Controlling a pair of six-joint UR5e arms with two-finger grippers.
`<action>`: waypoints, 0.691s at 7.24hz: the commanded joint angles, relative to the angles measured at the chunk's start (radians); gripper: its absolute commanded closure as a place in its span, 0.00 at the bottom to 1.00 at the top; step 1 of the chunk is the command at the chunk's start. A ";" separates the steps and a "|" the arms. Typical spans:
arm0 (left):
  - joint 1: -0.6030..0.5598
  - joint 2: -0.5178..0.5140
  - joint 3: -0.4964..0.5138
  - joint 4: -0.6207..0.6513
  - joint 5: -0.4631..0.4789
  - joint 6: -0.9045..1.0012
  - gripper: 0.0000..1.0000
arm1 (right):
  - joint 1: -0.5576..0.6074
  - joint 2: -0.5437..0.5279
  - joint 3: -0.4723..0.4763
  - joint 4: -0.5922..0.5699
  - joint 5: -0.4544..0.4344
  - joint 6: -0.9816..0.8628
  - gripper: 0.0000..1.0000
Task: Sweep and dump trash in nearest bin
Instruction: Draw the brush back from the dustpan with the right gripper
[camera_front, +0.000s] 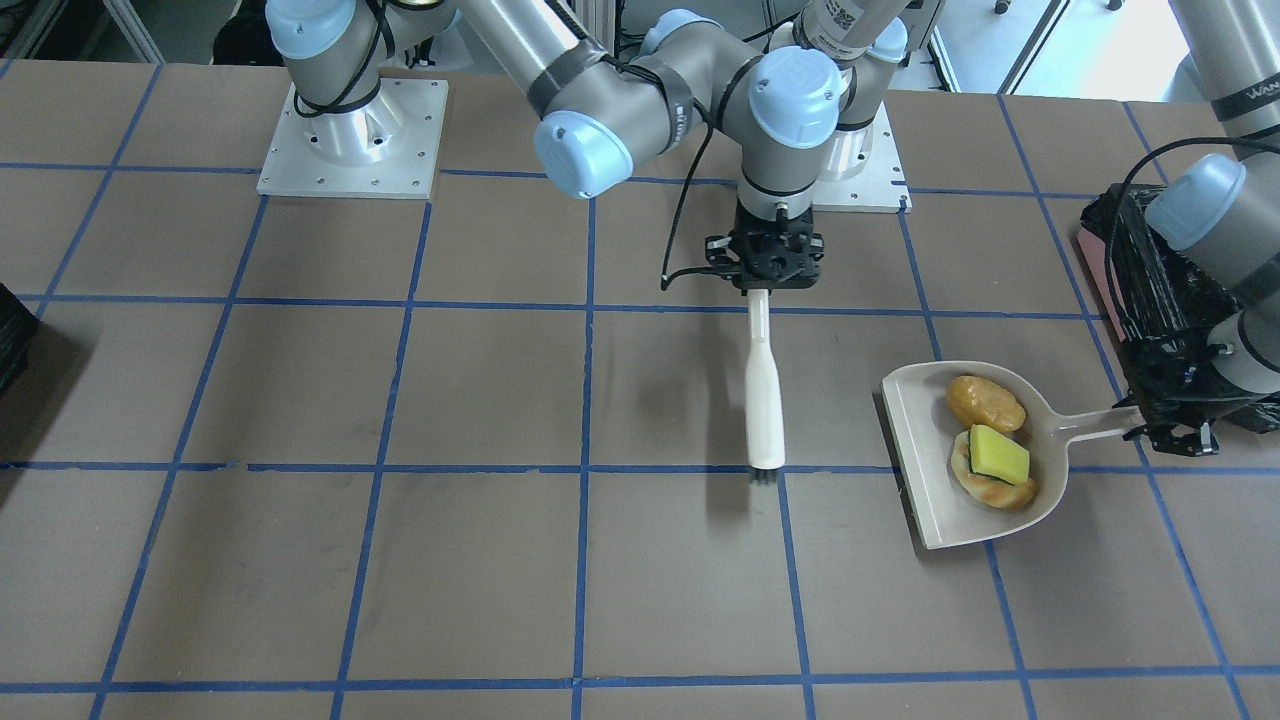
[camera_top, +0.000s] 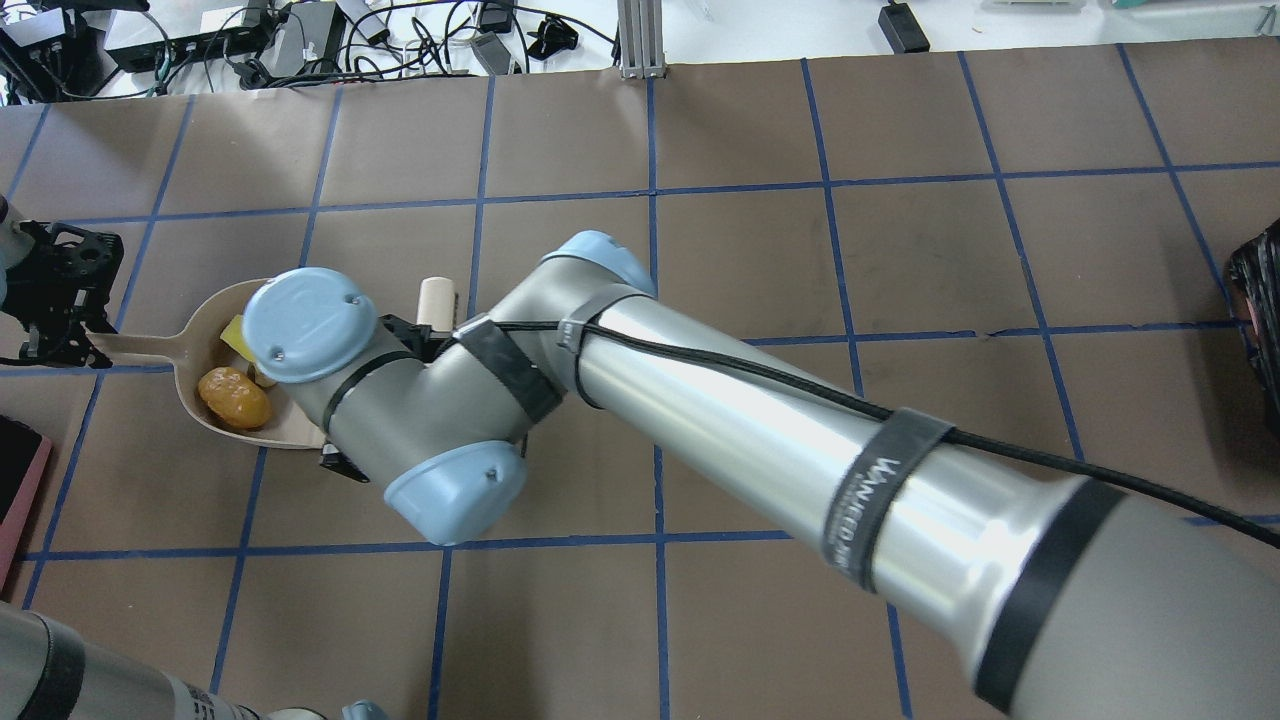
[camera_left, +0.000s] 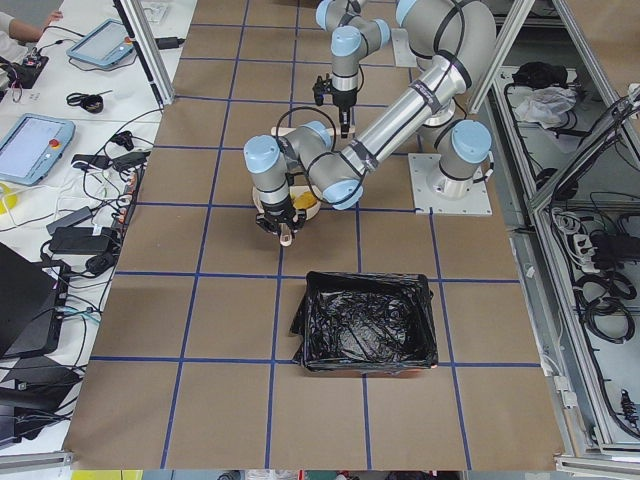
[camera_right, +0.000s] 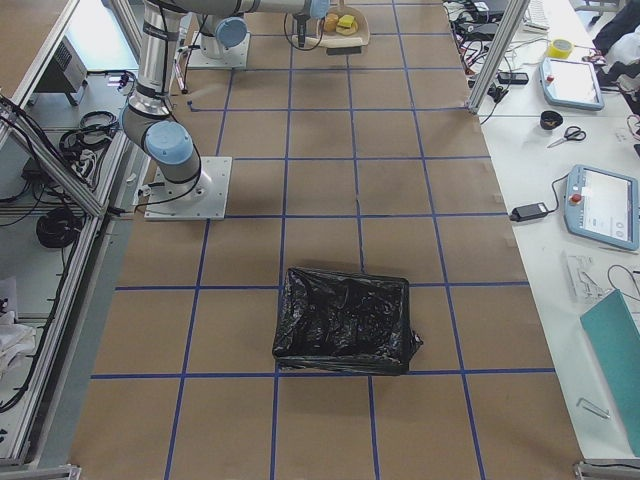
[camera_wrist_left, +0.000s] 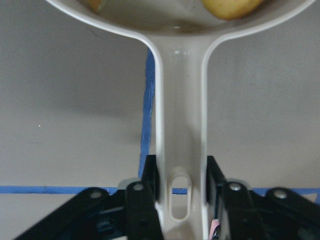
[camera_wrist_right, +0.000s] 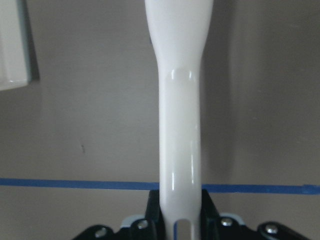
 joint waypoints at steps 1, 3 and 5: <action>0.055 0.019 0.072 -0.144 -0.111 -0.005 1.00 | -0.062 -0.147 0.222 -0.062 -0.068 -0.031 1.00; 0.125 0.033 0.143 -0.217 -0.134 -0.008 1.00 | -0.094 -0.230 0.407 -0.151 -0.081 -0.080 1.00; 0.214 0.054 0.224 -0.249 -0.104 0.010 1.00 | -0.159 -0.298 0.535 -0.218 -0.105 -0.147 1.00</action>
